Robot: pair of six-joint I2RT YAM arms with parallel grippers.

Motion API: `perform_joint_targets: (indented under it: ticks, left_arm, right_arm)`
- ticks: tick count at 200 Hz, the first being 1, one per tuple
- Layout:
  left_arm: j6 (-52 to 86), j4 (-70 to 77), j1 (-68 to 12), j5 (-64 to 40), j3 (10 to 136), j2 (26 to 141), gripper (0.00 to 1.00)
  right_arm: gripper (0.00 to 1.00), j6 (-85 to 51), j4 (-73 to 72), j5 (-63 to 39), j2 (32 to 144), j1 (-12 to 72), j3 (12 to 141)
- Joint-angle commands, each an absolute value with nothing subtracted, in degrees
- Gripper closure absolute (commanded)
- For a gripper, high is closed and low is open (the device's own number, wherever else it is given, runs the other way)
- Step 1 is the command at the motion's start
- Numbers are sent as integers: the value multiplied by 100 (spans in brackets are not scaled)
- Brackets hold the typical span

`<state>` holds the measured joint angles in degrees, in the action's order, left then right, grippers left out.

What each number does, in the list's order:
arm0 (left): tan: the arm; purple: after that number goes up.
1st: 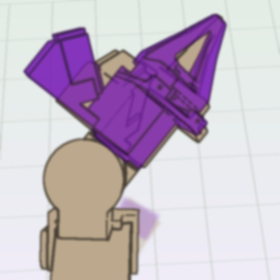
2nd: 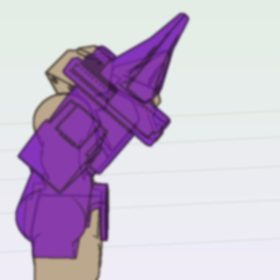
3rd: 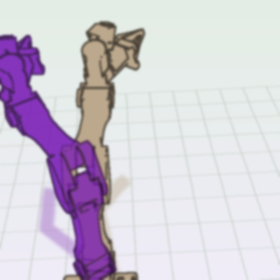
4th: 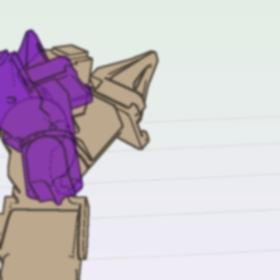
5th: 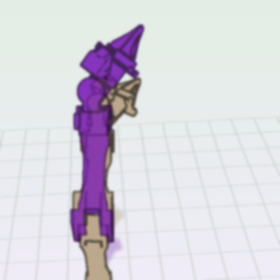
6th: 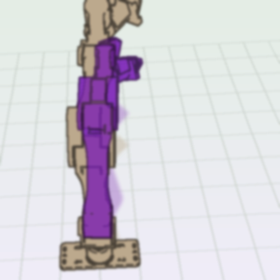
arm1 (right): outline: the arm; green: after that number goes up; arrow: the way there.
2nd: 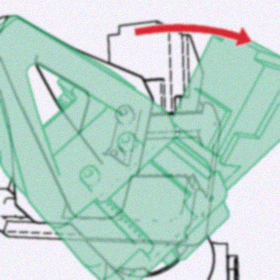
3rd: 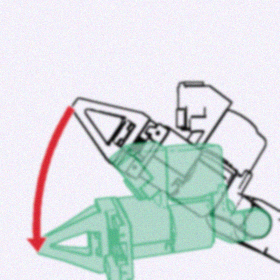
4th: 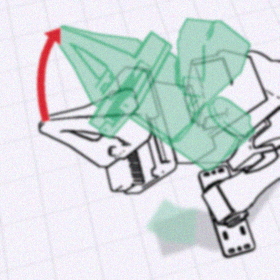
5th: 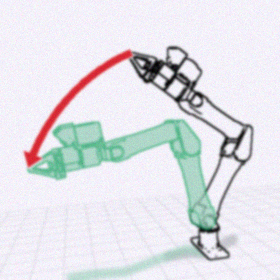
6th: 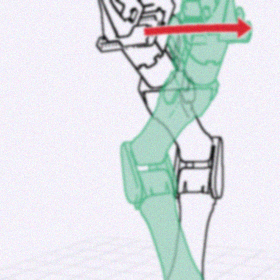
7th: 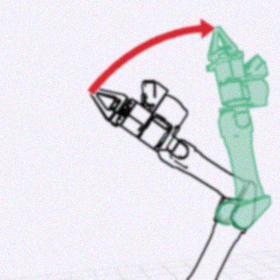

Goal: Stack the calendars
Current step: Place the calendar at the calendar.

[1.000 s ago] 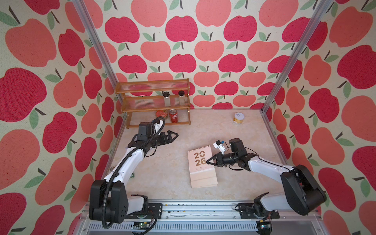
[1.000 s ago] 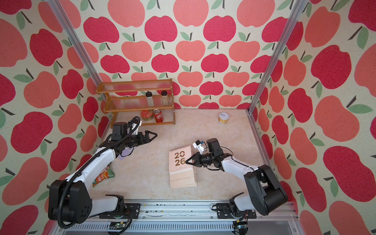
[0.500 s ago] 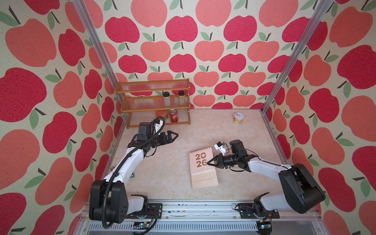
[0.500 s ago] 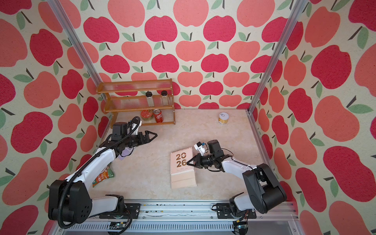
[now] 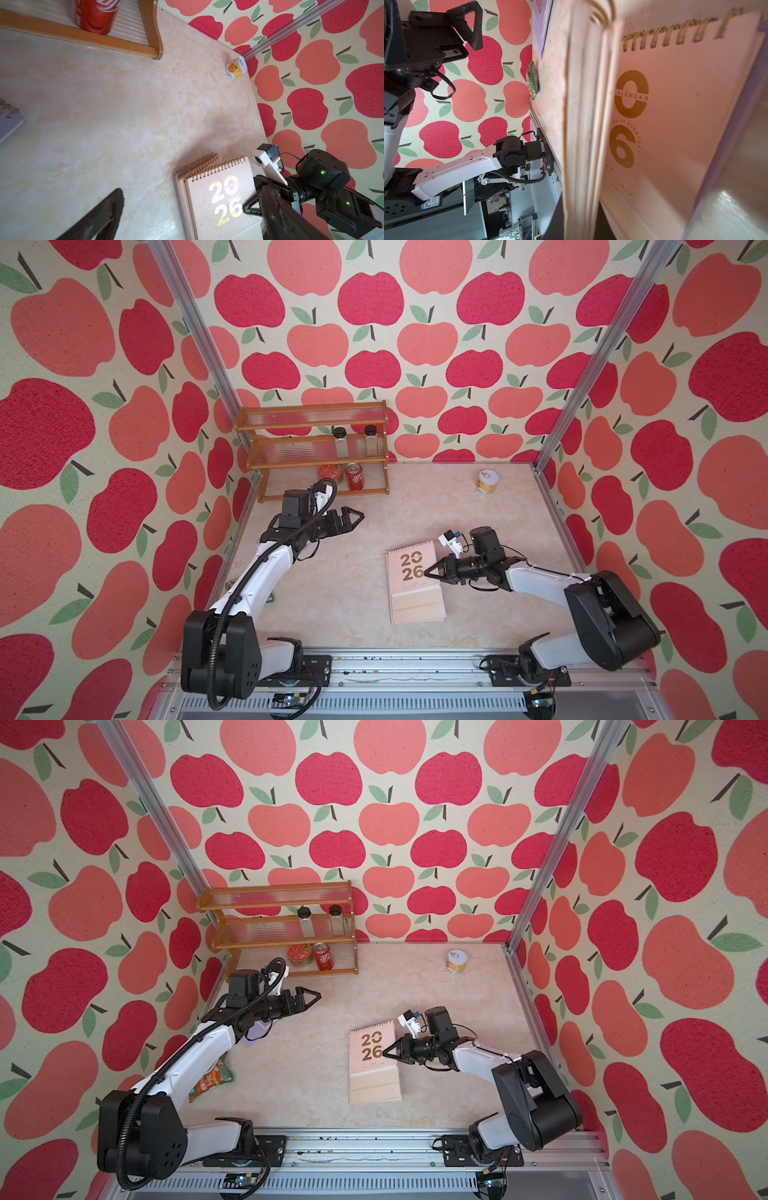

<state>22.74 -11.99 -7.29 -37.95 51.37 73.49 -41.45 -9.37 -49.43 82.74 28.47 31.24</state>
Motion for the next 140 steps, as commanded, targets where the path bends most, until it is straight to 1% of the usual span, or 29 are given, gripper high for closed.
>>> perform_joint_targets:
  ticks: [1, 45, 61, 89, 109, 140]
  left_arm:
    - [2130, -1345, -756, -3735, 5091, 7259, 1]
    - [2134, -1353, -757, -3744, 5090, 7261, 0]
    - [2135, -1354, -759, -3736, 5102, 7262, 0]
    - [2141, -1354, -758, -3736, 5100, 7269, 0]
    - [2140, -1362, -756, -3744, 5111, 7285, 0]
    - [2136, -1367, -756, -3737, 5121, 7285, 0]
  right_arm:
    - [99, -4045, -875, -4884, 8327, 2812, 3146]
    - [75, -3732, -268, -4596, 8256, 2802, 3319]
    - [63, -3601, 9, -4448, 8198, 2803, 3419]
    - [48, -3316, 663, -4108, 8079, 2806, 3673]
    - [42, -3065, 1313, -3662, 8017, 2799, 3915]
    - [38, -2885, 2134, -2865, 7985, 2801, 4257]
